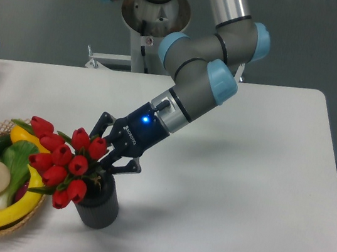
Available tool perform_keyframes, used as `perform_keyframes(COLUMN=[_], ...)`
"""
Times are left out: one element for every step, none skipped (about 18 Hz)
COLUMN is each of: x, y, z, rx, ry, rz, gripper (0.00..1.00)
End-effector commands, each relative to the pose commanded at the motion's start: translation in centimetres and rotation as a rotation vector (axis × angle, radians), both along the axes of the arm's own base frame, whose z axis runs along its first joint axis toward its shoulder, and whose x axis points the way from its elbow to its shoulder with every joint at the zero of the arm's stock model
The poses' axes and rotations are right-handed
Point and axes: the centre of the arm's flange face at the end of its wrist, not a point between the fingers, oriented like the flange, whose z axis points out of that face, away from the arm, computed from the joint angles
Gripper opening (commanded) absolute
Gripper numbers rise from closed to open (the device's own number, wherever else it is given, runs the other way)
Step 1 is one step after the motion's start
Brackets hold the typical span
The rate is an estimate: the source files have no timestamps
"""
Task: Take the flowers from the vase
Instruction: 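Lift the gripped tulips up out of the vase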
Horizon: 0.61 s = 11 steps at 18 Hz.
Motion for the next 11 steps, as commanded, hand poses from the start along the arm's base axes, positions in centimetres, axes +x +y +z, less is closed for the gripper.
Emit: perform_keyframes(x=[-0.2, -0.4, -0.4, -0.5, -0.6, -0.8, -0.8, -0.9, -0.9, -0.9, -0.9], y=[0.0, 0.0, 0.0, 0.1, 0.2, 0.3, 0.4, 0.6, 0.7, 1.0, 1.2], z=[0.5, 0.9, 1.6, 1.9, 2.2, 2.7, 3.2, 3.8, 4.2, 4.7, 5.5], rx=[0.020, 0.041, 0.062, 0.069, 0.070, 0.070, 0.072, 0.074, 0.070, 0.069, 0.072], ry=[-0.011, -0.019, -0.024, -0.022, -0.022, -0.024, -0.023, -0.025, -0.034, -0.037, -0.042], rz=[-0.003, -0.007, -0.013, -0.015, -0.013, -0.010, -0.009, -0.008, -0.004, -0.003, -0.003], gripper=[0.33, 0.33, 0.33, 0.33, 0.33, 0.33, 0.33, 0.33, 0.33, 0.32, 0.31])
